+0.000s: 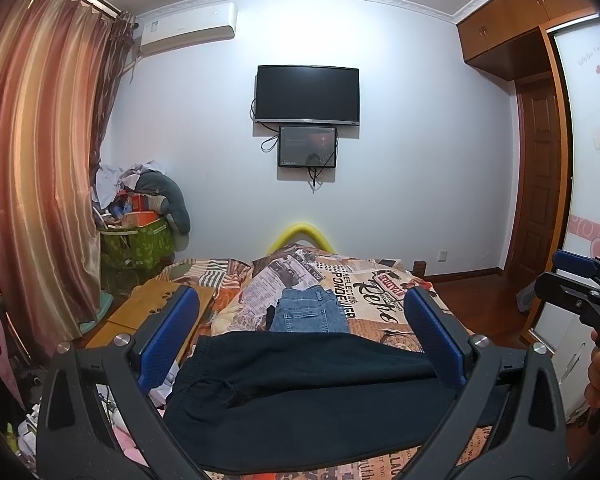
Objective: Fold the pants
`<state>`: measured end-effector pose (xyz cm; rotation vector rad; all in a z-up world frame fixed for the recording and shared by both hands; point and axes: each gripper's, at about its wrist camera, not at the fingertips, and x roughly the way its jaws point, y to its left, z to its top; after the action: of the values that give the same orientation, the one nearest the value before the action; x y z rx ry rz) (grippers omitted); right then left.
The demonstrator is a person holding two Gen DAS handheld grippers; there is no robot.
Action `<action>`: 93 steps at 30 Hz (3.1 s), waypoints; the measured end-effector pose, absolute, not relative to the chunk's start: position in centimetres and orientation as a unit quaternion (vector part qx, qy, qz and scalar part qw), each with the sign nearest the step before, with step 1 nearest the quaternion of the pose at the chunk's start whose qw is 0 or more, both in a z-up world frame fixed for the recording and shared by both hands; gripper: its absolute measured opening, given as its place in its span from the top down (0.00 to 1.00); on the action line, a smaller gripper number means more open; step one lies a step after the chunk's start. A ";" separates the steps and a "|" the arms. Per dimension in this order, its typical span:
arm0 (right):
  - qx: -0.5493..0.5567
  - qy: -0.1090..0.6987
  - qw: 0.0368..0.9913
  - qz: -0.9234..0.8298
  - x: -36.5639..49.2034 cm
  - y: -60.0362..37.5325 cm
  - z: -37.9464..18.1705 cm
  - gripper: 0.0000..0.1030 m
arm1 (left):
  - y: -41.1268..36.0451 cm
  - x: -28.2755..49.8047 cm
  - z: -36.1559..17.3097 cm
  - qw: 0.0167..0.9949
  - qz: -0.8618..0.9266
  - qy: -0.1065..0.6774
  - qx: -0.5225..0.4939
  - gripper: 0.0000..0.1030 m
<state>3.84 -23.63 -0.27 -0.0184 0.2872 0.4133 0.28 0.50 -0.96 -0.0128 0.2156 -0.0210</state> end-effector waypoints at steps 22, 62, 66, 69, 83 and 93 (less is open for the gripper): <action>-0.003 0.148 0.967 0.207 4.0 -23.5 -0.5 0.00 | 0.8 1.1 -1.1 0.994 -0.007 0.112 -0.015 0.00; 0.014 0.228 0.959 0.170 11.6 -24.6 -4.5 0.00 | 3.8 10.9 -4.8 0.983 0.008 0.183 -0.019 0.00; 0.012 0.245 0.958 0.147 14.6 -25.5 -6.5 0.00 | 5.8 15.6 -7.0 0.976 0.027 0.216 -0.027 0.00; 0.010 0.263 0.957 0.126 17.4 -26.3 -7.9 0.00 | 7.6 19.1 -8.9 0.970 0.043 0.237 -0.037 0.00; -0.020 0.376 0.919 0.116 28.3 -27.1 -14.3 0.01 | 14.8 32.2 -19.4 0.934 0.103 0.342 -0.006 0.00; -0.058 0.451 0.872 0.183 34.3 -23.6 -20.0 0.20 | 21.5 39.8 -26.0 0.894 0.095 0.437 -0.034 0.24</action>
<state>34.27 -23.57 -20.00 -0.1209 0.9424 0.3834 39.79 21.54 -26.04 -0.0703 0.9057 0.1976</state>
